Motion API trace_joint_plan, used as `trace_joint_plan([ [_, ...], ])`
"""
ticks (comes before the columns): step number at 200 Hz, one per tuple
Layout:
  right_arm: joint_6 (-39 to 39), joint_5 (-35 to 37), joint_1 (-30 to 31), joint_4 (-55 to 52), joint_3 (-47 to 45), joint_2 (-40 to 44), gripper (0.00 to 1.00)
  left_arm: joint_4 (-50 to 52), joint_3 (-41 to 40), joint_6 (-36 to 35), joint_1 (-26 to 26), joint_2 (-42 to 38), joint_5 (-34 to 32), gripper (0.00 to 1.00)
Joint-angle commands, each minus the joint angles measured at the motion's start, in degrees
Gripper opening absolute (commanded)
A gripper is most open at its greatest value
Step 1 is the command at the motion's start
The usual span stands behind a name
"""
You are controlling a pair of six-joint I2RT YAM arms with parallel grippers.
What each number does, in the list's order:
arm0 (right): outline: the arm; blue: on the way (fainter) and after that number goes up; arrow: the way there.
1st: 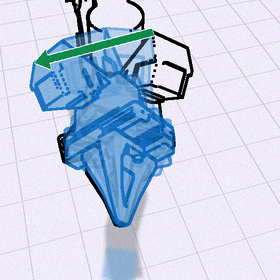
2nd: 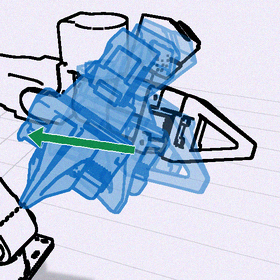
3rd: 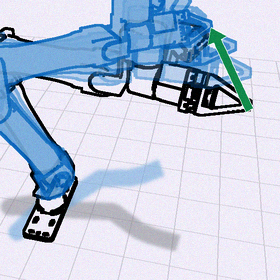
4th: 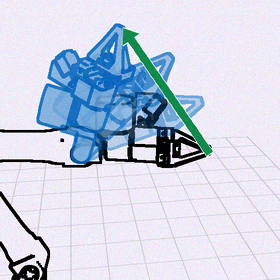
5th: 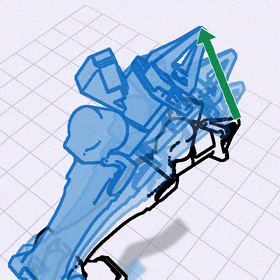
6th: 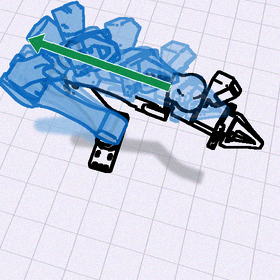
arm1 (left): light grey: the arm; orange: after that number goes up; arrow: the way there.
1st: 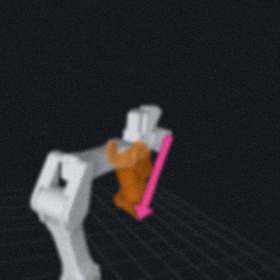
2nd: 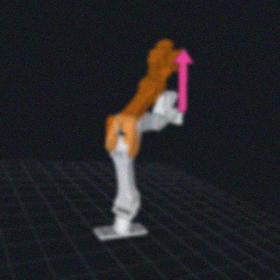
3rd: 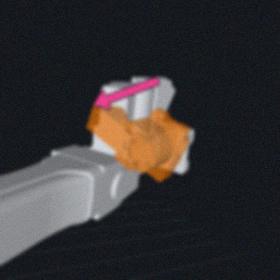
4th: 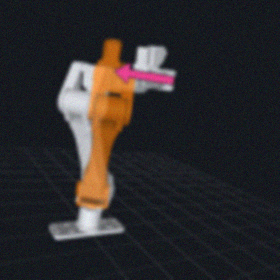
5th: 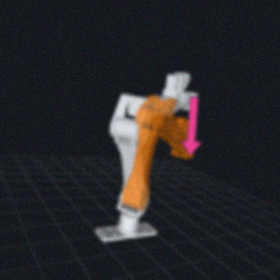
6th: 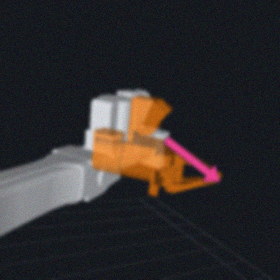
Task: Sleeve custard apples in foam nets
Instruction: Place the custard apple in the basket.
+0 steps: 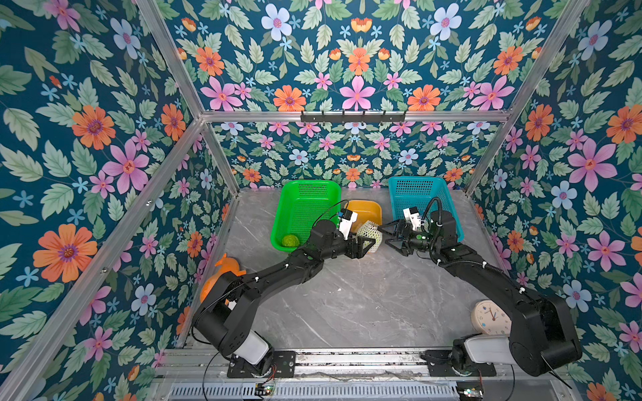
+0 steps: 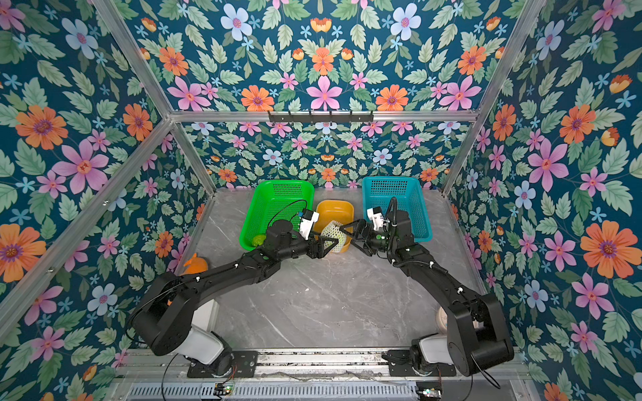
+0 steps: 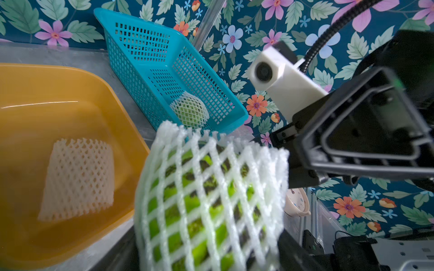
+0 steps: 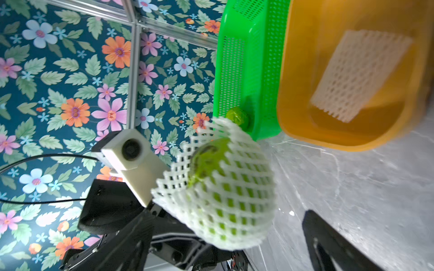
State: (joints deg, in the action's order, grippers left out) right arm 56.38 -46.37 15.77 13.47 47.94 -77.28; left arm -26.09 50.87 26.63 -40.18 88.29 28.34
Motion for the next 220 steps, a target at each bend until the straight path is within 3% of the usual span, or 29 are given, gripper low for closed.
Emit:
trace_joint_plan([
  [1, 3.39, -0.10, 0.59, 7.32, -0.55, -0.26, 0.99, -1.02, 0.37, -0.72, -0.36, 0.03, 1.06, 0.74],
  [30, 2.10, 0.02, 2.20, 7.20, -1.35, -0.81, 0.99, 0.02, 0.68, -1.02, -0.42, -0.43, 0.19, 0.75],
  [85, -9.77, 11.09, 6.37, -8.72, 1.04, 3.93, 0.99, 2.01, 2.11, -0.47, -0.51, -0.55, -0.71, 0.75],
  [190, -8.48, 8.14, 6.81, -6.92, 3.44, -1.58, 0.99, 3.34, 2.58, -2.20, -1.95, -0.14, -0.12, 0.75],
  [220, -8.23, 8.09, 6.82, -7.32, 2.53, -1.18, 0.92, 3.37, 2.55, -2.11, -2.00, -0.06, -1.01, 0.75],
])
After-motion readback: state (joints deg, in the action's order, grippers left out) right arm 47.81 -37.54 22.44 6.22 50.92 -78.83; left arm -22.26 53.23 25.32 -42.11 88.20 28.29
